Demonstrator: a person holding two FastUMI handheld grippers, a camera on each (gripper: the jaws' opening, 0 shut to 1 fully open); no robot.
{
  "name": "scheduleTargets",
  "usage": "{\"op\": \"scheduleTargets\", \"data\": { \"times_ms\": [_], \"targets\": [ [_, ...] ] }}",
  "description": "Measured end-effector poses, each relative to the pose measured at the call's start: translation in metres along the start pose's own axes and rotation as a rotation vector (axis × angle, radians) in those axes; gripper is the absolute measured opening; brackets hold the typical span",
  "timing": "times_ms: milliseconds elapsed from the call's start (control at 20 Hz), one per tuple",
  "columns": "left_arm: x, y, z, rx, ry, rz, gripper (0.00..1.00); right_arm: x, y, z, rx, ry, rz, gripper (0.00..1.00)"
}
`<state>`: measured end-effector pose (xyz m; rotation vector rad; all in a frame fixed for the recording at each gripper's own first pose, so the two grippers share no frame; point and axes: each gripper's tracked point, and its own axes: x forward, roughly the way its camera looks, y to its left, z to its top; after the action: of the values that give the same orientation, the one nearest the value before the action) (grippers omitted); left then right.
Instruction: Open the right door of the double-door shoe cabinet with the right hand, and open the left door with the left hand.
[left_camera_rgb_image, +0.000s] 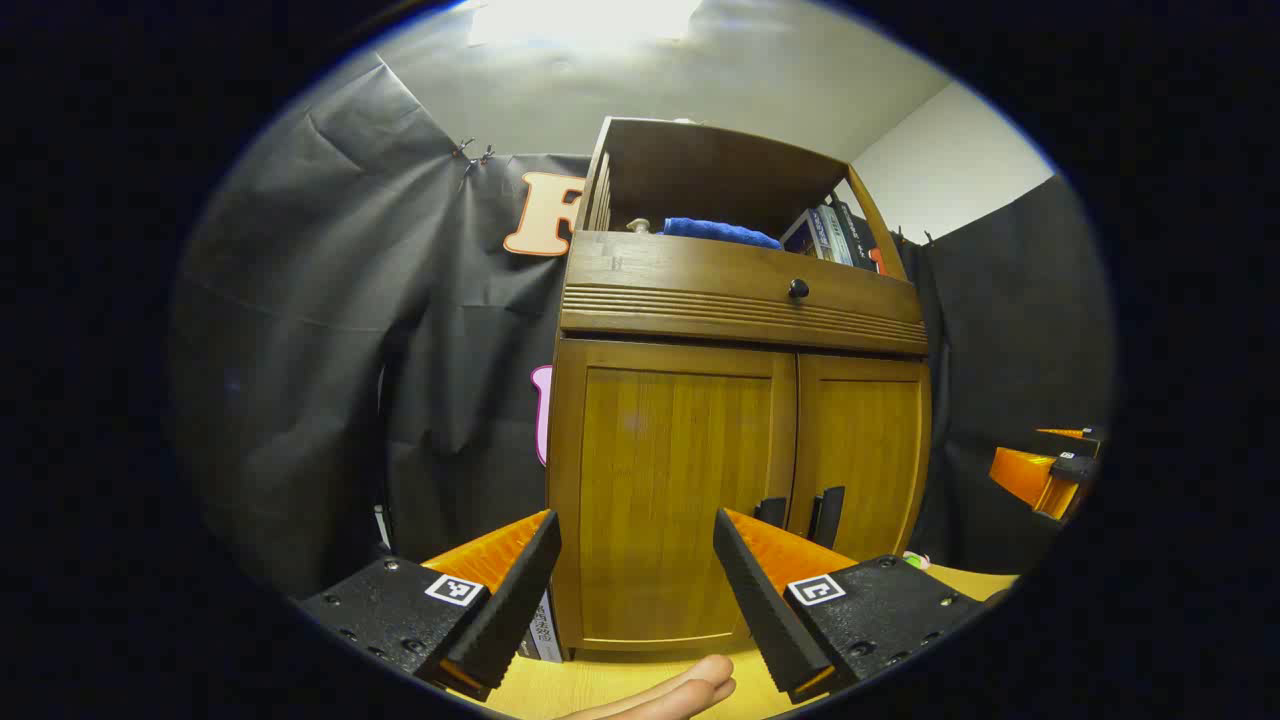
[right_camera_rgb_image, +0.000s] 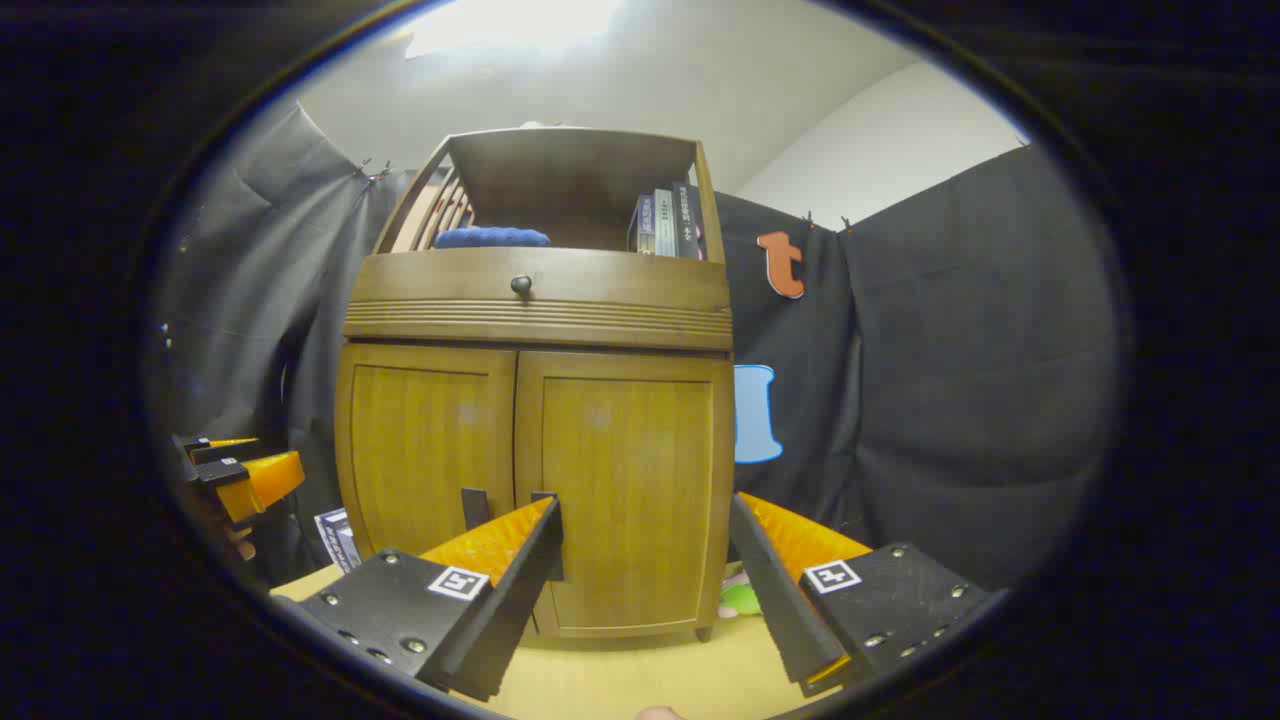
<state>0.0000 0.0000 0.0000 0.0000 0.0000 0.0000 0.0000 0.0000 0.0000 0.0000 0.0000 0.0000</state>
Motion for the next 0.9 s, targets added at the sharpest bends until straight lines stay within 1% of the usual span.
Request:
{"op": "scheduleTargets", "data": {
  "times_ms": [50, 100, 150, 200, 250, 300, 350, 400, 550, 650, 700, 750, 800, 850, 900],
  "targets": [
    [-0.001, 0.000, 0.001, 0.000, -0.003, -0.001, 0.95, 0.001, 0.001, -0.001, -0.005, 0.002, 0.000, 0.95],
    [0.000, 0.000, 0.001, 0.003, -0.004, -0.007, 0.92, 0.002, 0.001, -0.001, -0.007, 0.003, -0.005, 0.95],
    [-0.001, -0.002, 0.001, 0.005, -0.005, -0.018, 0.91, 0.003, 0.000, -0.001, -0.005, 0.001, -0.009, 0.95],
    [-0.002, -0.002, 0.001, 0.002, -0.004, -0.024, 0.91, 0.004, 0.000, -0.001, -0.002, -0.002, -0.012, 0.99],
    [-0.002, 0.001, 0.002, -0.003, -0.002, -0.021, 0.91, 0.006, 0.000, -0.001, 0.002, -0.002, -0.013, 0.95],
    [-0.003, 0.002, 0.002, -0.005, -0.004, -0.019, 0.91, 0.009, -0.001, -0.002, 0.007, -0.001, -0.017, 0.99],
    [-0.003, 0.003, 0.004, -0.005, -0.009, -0.019, 0.91, 0.013, -0.003, -0.003, 0.012, -0.001, -0.024, 0.95],
    [-0.004, 0.005, 0.004, -0.006, -0.014, -0.018, 0.91, 0.017, -0.004, -0.003, 0.018, -0.002, -0.029, 0.99],
    [-0.004, 0.011, 0.006, -0.018, -0.023, -0.013, 0.91, 0.037, -0.001, -0.002, 0.027, -0.019, -0.036, 0.99],
    [-0.003, 0.016, 0.008, -0.025, -0.025, -0.007, 0.91, 0.055, 0.003, -0.008, 0.007, -0.015, -0.040, 0.99],
    [-0.003, 0.018, 0.008, -0.030, -0.024, -0.002, 0.91, 0.065, 0.007, -0.012, 0.007, -0.010, -0.035, 0.95],
    [-0.002, 0.020, 0.008, -0.037, -0.022, 0.003, 0.91, 0.075, 0.014, -0.016, 0.013, 0.003, -0.022, 0.95],
    [-0.002, 0.021, 0.007, -0.041, -0.021, 0.004, 0.91, 0.085, 0.023, -0.023, 0.028, 0.021, -0.001, 1.00],
    [-0.002, 0.022, 0.008, -0.043, -0.021, 0.004, 0.91, 0.094, 0.033, -0.032, 0.050, 0.044, 0.026, 0.99],
    [-0.002, 0.023, 0.007, -0.041, -0.021, 0.005, 0.91, 0.103, 0.045, -0.041, 0.067, 0.069, 0.056, 0.96]
  ]
}}
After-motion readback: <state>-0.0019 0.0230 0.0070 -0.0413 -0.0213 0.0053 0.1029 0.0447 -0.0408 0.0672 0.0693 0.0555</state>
